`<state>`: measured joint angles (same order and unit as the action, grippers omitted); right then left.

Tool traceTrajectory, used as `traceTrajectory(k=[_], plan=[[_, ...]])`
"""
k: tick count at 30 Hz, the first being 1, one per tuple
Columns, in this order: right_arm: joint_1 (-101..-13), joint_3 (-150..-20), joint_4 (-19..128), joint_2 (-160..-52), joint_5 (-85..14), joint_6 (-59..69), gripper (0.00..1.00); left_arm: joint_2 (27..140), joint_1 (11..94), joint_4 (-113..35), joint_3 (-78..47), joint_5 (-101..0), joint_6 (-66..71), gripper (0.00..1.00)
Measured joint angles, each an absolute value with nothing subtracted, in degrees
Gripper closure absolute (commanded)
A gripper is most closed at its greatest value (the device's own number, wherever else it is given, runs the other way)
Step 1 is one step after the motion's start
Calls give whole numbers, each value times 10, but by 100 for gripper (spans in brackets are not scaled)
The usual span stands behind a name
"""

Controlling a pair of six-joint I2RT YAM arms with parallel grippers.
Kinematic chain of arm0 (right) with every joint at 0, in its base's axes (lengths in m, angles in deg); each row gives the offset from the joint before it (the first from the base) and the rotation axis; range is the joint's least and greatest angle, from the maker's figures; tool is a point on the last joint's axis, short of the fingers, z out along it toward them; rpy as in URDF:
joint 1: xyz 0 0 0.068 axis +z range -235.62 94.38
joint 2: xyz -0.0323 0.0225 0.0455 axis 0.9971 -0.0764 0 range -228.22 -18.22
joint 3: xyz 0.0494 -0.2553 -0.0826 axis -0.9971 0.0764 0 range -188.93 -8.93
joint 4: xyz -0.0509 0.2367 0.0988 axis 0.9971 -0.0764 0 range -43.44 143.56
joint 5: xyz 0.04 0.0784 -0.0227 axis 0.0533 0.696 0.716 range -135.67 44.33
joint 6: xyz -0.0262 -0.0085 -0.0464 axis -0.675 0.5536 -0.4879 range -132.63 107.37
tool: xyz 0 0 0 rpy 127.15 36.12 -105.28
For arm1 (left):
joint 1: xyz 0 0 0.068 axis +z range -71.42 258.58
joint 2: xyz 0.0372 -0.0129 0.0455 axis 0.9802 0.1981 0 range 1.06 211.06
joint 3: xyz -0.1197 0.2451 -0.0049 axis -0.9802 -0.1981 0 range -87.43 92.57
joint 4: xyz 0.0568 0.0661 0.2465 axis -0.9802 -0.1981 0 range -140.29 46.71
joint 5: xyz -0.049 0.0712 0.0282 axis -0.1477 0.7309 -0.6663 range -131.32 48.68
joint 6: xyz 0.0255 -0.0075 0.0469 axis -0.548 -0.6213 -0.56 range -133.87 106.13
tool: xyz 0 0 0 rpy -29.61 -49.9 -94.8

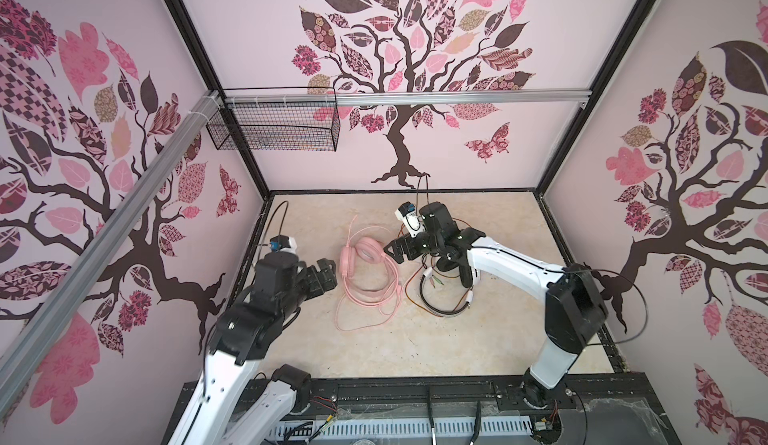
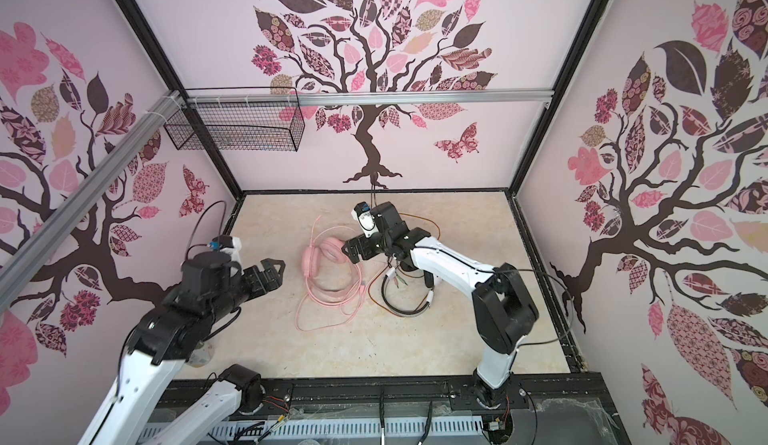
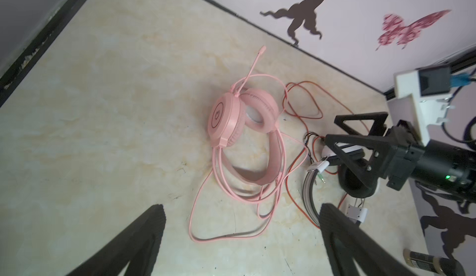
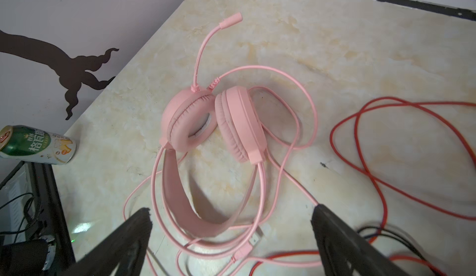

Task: Wrap the headphones
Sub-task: 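Reach the right gripper to the pink headset and grasp its earcups, then lift the pink headset with the right gripper while the left gripper reaches toward it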

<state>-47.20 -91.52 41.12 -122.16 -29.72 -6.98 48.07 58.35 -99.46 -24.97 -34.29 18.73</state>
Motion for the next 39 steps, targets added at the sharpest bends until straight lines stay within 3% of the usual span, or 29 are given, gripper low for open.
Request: traceTrajectory(k=[4, 12, 21, 31, 39], plan=[[-470, -1007, 377, -1302, -293, -91, 10, 496, 583, -996, -247, -339, 172, 3], [-460, -1160, 312, -1434, -300, -125, 30, 327, 583, -945, -332, -345, 158, 3], [-438, -1230, 267, -1498, -306, -144, 29, 388, 585, -931, -332, -351, 151, 3], [-429, -1292, 246, -1552, -335, -161, 29, 369, 585, -927, -332, -364, 150, 3], [-425, -1290, 247, -1567, -357, -166, 56, 369, 585, -927, -332, -363, 150, 3]])
